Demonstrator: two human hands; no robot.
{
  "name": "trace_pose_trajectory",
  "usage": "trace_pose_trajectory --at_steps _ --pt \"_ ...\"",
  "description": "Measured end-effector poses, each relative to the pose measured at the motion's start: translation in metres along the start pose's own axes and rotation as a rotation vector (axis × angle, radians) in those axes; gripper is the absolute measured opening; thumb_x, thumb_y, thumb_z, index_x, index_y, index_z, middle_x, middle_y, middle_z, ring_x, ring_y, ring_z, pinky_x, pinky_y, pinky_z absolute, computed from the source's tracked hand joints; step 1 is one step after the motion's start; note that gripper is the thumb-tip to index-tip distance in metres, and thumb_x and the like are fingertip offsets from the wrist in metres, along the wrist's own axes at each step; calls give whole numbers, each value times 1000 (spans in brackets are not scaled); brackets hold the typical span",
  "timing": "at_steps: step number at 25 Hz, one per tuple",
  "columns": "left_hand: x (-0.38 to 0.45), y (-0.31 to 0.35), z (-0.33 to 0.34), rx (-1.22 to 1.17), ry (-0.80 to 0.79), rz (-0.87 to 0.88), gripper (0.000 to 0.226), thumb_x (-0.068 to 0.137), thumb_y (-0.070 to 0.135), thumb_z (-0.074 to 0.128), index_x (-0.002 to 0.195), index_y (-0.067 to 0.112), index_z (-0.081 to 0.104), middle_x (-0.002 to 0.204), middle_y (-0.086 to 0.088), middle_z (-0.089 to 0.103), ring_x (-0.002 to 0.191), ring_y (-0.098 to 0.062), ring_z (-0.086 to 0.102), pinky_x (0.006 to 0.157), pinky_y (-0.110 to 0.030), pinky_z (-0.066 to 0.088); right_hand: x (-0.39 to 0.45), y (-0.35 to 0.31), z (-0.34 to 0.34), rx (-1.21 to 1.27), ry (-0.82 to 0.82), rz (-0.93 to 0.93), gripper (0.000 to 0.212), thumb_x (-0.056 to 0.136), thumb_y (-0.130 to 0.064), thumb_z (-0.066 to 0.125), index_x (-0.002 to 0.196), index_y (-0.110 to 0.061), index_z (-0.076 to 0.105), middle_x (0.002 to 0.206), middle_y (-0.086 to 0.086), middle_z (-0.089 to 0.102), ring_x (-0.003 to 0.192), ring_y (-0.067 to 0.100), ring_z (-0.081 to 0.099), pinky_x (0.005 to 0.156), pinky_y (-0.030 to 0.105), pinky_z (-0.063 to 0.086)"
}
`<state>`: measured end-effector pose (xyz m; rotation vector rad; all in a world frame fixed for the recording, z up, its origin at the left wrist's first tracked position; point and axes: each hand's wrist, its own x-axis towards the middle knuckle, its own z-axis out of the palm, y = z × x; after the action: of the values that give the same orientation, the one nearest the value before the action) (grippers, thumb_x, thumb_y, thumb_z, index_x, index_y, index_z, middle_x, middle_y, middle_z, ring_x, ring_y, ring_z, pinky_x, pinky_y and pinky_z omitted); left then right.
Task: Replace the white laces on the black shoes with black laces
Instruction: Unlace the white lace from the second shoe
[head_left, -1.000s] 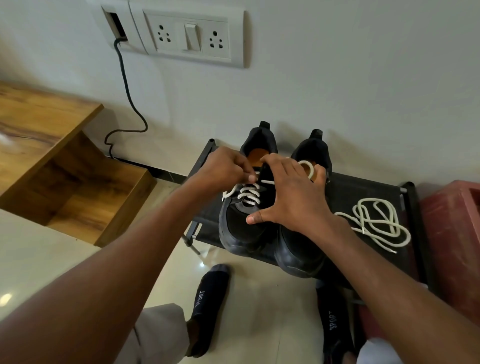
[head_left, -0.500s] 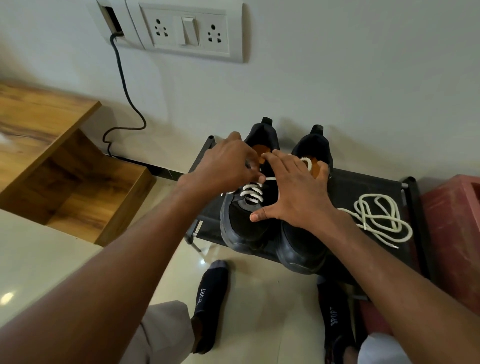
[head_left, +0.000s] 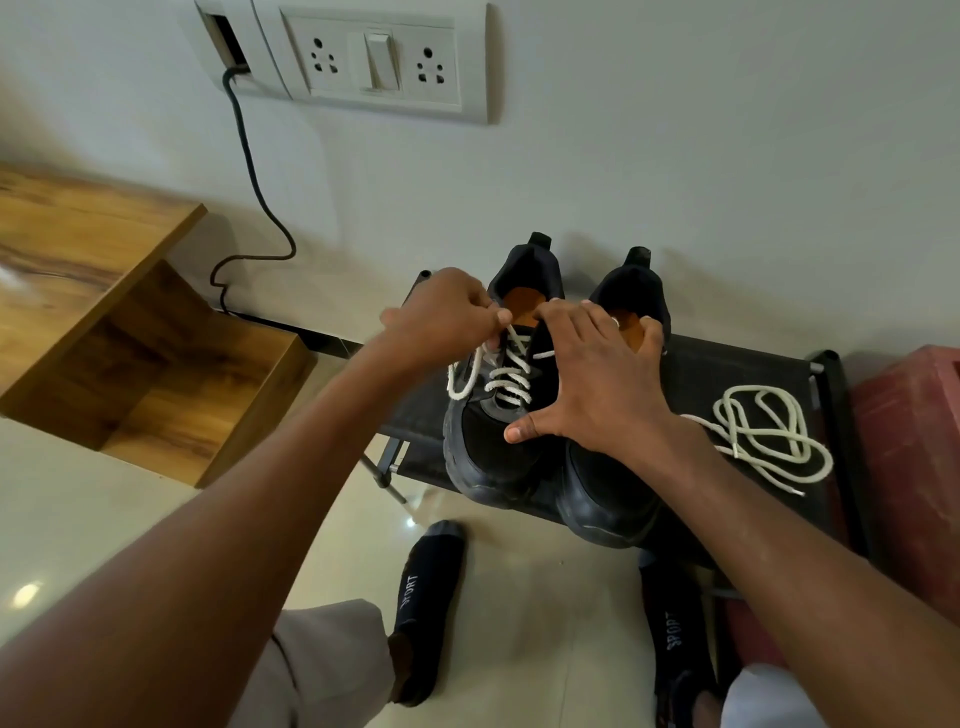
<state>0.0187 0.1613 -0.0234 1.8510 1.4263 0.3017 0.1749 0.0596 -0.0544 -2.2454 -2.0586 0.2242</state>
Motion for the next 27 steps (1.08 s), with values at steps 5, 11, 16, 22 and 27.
trace_pose_trajectory --at_steps 5,11,16,22,27 --pt "-1 8 12 533 84 271 8 86 35 75 85 31 68 80 11 68 91 -14 63 102 -53 19 1 1 1 -20 0 3 133 54 -91 74 159 -30 19 169 -6 24 159 23 16 120 71 10" --pt "-1 15 -5 -212 -24 29 18 90 27 80 76 17 74 77 2 77 82 -12 72 85 -31 46 0 -1 -1 -38 0 8 133 54 -91 73 158 -28 20 168 -6 24 160 22 12 121 70 11" --pt "-1 12 -8 93 -64 209 19 85 28 85 95 17 72 78 6 66 73 -11 66 58 -20 42 0 0 -1 -53 -11 19 133 53 -92 73 159 -29 21 169 -5 25 160 26 12 121 70 12" --pt "2 15 6 315 120 239 7 85 19 78 81 23 76 81 8 68 78 -12 66 67 -29 45 1 -1 -1 -53 -6 18 133 52 -92 73 158 -30 22 168 -6 27 159 26 14 120 71 13" --pt "-7 28 -13 -605 124 194 14 99 0 62 86 4 56 89 -12 77 77 -16 76 54 -24 47 0 2 -2 -44 -3 12 129 53 -91 74 155 -30 23 166 -5 29 158 27 18 120 70 17"
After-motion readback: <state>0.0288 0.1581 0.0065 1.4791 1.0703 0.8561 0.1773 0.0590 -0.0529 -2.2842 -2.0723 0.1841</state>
